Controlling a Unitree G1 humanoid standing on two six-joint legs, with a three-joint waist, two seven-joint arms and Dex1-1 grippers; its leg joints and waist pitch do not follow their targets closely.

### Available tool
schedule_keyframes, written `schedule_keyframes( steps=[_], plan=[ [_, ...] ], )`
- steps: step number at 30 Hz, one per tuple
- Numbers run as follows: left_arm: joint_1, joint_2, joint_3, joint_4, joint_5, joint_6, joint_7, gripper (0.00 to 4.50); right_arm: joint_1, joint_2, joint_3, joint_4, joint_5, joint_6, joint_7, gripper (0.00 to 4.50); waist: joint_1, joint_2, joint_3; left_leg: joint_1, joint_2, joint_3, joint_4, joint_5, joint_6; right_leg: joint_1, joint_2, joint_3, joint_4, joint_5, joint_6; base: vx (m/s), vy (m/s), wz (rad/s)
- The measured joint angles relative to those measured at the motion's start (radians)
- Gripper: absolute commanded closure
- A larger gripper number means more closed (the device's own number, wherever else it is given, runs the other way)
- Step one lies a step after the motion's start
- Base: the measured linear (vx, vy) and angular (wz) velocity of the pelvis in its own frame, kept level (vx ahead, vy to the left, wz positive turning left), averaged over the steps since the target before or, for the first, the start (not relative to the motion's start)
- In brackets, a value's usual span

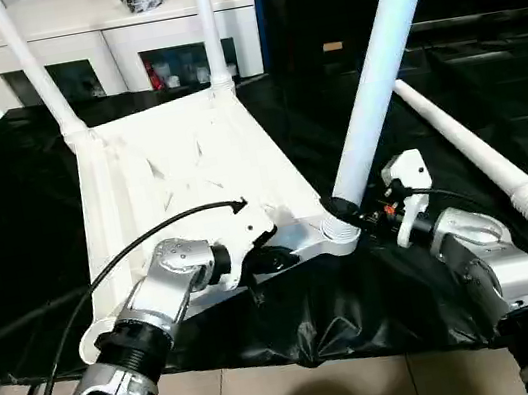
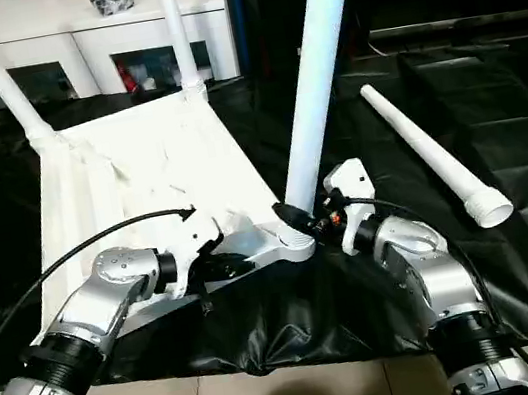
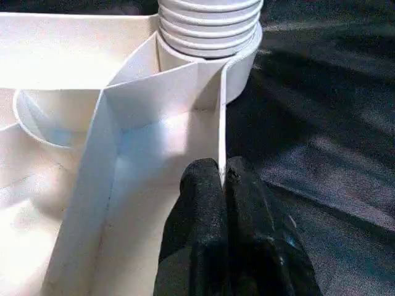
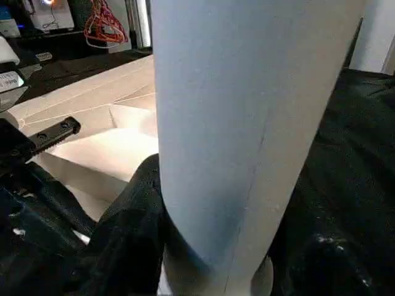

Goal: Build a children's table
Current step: Insert table leg to table base

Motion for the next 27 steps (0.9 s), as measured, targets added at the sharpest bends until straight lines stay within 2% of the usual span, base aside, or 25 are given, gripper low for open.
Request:
schedule_keyframes(
  steps=[11,16,20,24,27],
  plan=[
    [0.000,-0.006,-0.001,-0.006,0.008,0.000,-0.004,4.50,0.024,-0.024,-0.001,-0.043,0.004,0.019,0.011,2.63,0.002,0.000,0.000,0.000,0.000,0.000,-0.001,0.000,0.000,0.000,0.000,0.000,0.000,0.000,0.000,0.000,0.000,0.00],
    [0.003,-0.001,-0.001,-0.015,0.011,0.000,-0.021,4.50,0.022,-0.059,0.017,-0.062,0.002,0.040,0.049,2.63,0.002,0.000,0.000,-0.001,0.000,0.000,-0.001,0.000,0.000,0.000,0.000,0.000,-0.001,0.000,0.000,0.000,0.000,0.00],
    [0.008,0.008,-0.002,-0.030,0.011,0.001,-0.036,4.50,-0.013,-0.084,0.041,-0.041,-0.006,0.051,0.095,2.63,0.002,-0.001,0.000,-0.001,0.000,0.000,-0.002,0.000,0.000,0.000,0.000,0.000,-0.001,0.000,0.000,0.000,0.000,0.00],
    [0.018,0.029,-0.003,-0.058,0.011,0.008,-0.050,4.50,-0.082,-0.101,0.069,0.020,-0.018,0.066,0.168,2.63,-0.001,-0.005,0.002,-0.001,0.001,0.000,-0.003,0.000,0.000,-0.001,0.000,-0.001,0.000,0.000,0.000,0.000,0.000,0.00],
    [0.025,0.052,-0.010,-0.081,0.012,0.010,-0.067,4.50,-0.125,-0.108,0.086,0.065,-0.020,0.082,0.228,2.63,0.002,-0.012,0.003,-0.001,0.002,0.000,-0.003,0.000,0.000,-0.001,0.001,-0.002,0.001,0.000,0.000,0.000,0.000,0.00]
  ],
)
